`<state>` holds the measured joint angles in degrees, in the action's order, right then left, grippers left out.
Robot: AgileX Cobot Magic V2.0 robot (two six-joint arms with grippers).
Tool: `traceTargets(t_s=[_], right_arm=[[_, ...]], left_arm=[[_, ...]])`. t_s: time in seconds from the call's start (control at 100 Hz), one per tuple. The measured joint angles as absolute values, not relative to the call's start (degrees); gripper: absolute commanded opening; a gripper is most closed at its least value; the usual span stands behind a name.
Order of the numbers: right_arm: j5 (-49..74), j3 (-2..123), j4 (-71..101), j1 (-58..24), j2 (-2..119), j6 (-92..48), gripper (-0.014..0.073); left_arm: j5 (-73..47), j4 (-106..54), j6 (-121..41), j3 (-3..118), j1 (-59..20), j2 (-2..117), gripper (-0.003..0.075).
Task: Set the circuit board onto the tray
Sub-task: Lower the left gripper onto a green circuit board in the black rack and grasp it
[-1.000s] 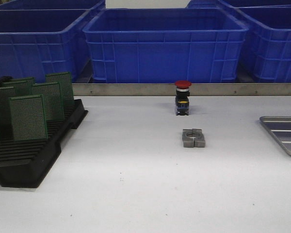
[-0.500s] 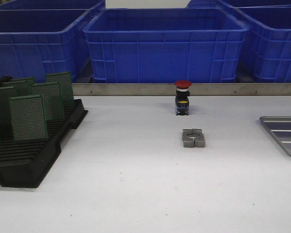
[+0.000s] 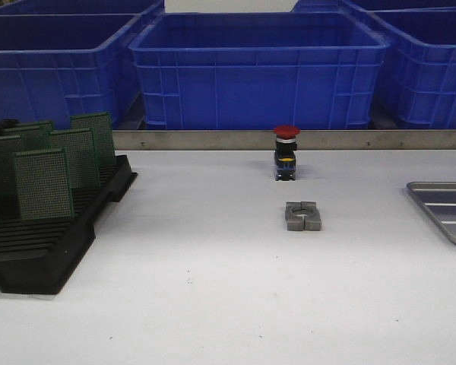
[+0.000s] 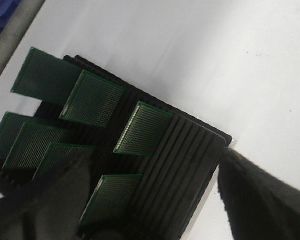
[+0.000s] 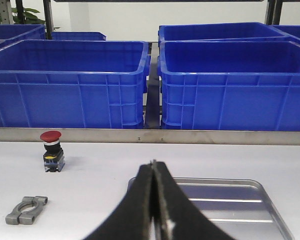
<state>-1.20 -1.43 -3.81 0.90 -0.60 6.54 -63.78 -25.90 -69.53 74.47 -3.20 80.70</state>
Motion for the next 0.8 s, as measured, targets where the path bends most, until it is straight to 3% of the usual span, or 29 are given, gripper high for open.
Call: traceTargets(t_s=[0.37, 0.8], right_arm=[[-1.2, -1.4, -3.8, 0.9, -0.6, 6.5, -0.0068], [-1.2, -1.4, -3.8, 0.9, -0.6, 6.5, -0.0068]], left_arm=[[-64.6, -27.1, -87.2, 75.3, -3.2, 88.7, 0.0500], [-60.2, -27.2, -91.1, 76.1, -3.2, 95.1, 0.0500]])
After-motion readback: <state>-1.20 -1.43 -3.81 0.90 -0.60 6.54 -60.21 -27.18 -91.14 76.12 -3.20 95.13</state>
